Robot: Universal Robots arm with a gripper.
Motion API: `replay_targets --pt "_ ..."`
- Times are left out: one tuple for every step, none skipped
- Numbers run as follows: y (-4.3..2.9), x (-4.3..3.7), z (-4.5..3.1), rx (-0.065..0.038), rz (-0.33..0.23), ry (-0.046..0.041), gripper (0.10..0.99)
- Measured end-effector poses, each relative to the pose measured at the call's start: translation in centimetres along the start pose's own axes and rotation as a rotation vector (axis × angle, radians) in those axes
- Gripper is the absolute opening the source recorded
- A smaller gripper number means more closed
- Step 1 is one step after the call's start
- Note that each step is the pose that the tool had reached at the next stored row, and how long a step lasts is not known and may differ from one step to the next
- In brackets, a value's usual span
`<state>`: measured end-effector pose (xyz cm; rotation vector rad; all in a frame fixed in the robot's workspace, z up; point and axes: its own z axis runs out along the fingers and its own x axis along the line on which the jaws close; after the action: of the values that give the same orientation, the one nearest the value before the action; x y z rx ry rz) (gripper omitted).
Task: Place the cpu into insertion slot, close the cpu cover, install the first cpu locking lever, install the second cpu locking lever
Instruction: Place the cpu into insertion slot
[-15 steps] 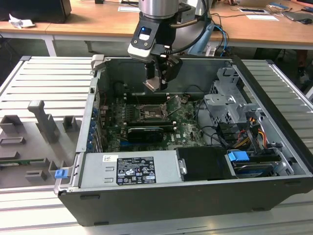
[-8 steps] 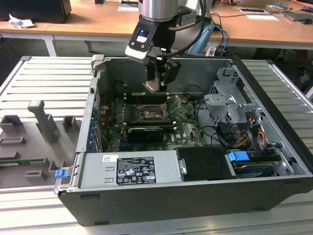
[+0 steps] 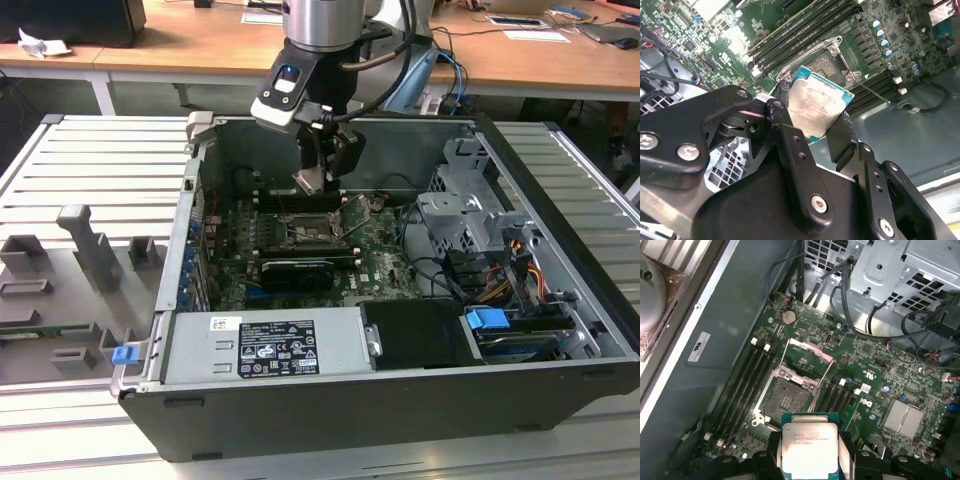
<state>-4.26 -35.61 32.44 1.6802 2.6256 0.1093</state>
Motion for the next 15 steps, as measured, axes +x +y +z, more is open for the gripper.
replay_targets --pt "0.00 0.00 0.05 0.000 0.004 -0.0003 0.537" --pt "0.00 0.00 0.10 0.000 0.009 -0.0009 0.537" --pt "-0.01 0.00 0.16 0.000 0.014 -0.0022 0.537" --pt "-0.02 -0.01 0.26 0.003 0.020 -0.0046 0.537" --pt "-0.03 -0.01 0.36 0.005 0.022 -0.0044 0.537" --pt "-0.04 -0.01 0.48 0.008 0.022 -0.0037 0.537" --pt "-0.05 -0.01 0.60 0.010 0.022 -0.0030 0.537" --pt "-0.06 -0.01 0.73 0.012 0.023 -0.0023 0.537" --pt "-0.07 -0.01 0.90 0.012 0.023 -0.0019 0.537" --pt "-0.08 -0.02 1.01 0.013 0.023 -0.0020 0.537" --pt "-0.08 -0.02 1.15 0.014 0.025 -0.0015 0.537" --pt "-0.09 -0.02 1.29 0.015 0.028 -0.0013 0.537" --pt "-0.10 -0.03 1.48 0.015 0.038 -0.0018 0.537" --pt "-0.13 -0.04 1.86 0.014 0.087 -0.0049 0.537" --pt "-0.15 -0.04 2.10 0.013 0.115 -0.0066 0.537"
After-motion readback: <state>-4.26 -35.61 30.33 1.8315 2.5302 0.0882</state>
